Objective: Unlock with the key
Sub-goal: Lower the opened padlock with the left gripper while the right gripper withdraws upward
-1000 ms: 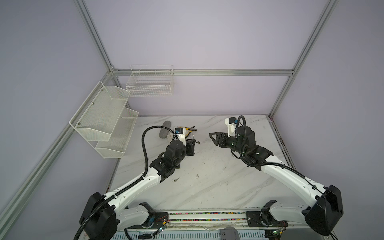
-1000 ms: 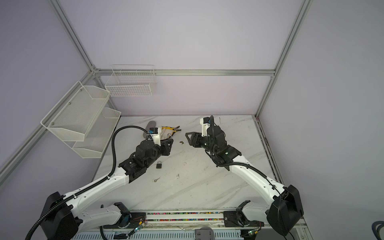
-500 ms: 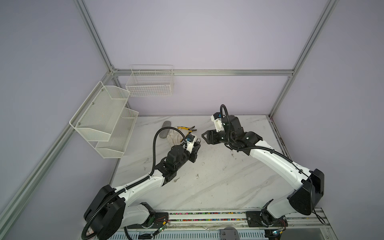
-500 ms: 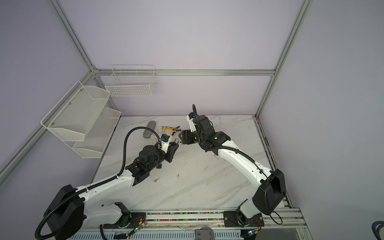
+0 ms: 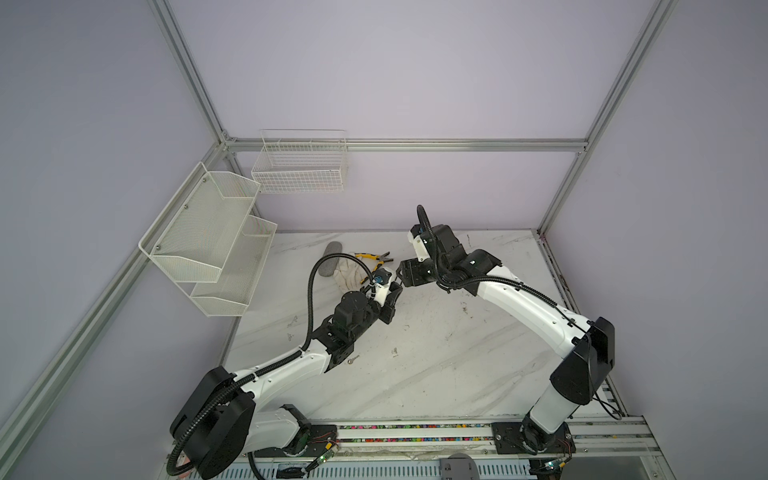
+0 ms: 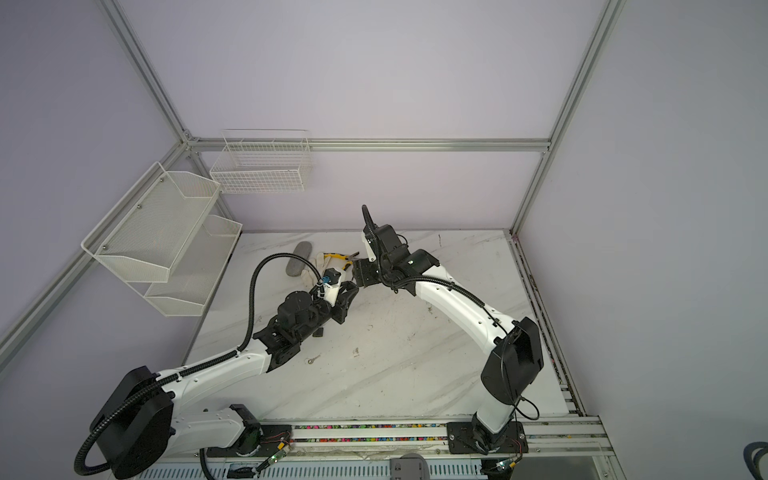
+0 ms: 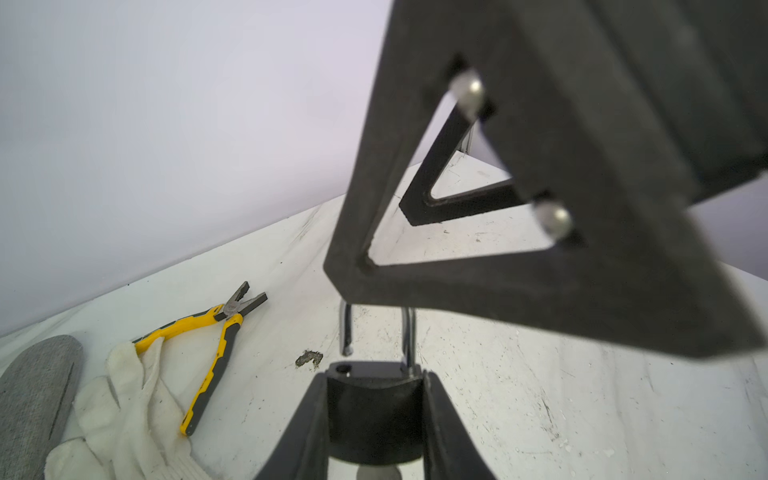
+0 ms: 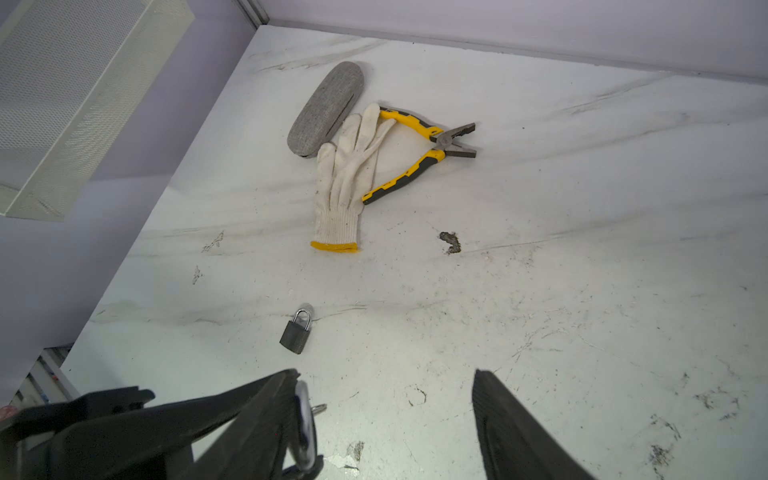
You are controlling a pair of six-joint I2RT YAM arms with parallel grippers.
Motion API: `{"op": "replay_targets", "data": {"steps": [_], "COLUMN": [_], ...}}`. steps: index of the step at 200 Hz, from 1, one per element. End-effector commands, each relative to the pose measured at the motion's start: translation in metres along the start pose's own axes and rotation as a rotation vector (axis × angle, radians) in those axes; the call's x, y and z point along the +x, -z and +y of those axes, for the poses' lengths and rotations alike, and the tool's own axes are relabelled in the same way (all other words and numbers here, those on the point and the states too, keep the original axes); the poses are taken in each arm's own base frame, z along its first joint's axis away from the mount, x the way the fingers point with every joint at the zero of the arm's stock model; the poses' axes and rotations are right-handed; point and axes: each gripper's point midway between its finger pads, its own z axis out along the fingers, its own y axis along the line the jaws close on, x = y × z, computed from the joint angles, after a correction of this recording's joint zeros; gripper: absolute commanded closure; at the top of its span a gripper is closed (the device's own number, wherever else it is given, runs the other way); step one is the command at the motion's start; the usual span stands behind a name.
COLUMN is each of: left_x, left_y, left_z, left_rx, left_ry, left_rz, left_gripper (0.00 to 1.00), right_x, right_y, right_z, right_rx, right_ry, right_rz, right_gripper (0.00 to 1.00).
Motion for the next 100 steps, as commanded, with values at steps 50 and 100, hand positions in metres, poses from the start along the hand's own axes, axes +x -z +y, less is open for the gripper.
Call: {"op": "replay_targets", "data": {"steps": [50, 100], "left_x": [-0.004, -0.007], "left_y": [0.003, 0.003], "left_z": [0.002, 0.005], "left_rx": [-0.016, -0.034], "left_ry": [-0.060, -0.085], "left_rz": [-0.055, -0.074], "left_gripper": [1.00, 1.00], "right_x": [0.002, 0.001], "right_y": [-0.006, -0.002], "right_z": [-0.014, -0.019], "right_rx": [0.113, 0.145], "right_ry": [0.028, 0.047], "right_rz": [0.065, 0.090], "right_gripper": [0.28, 0.25]}}
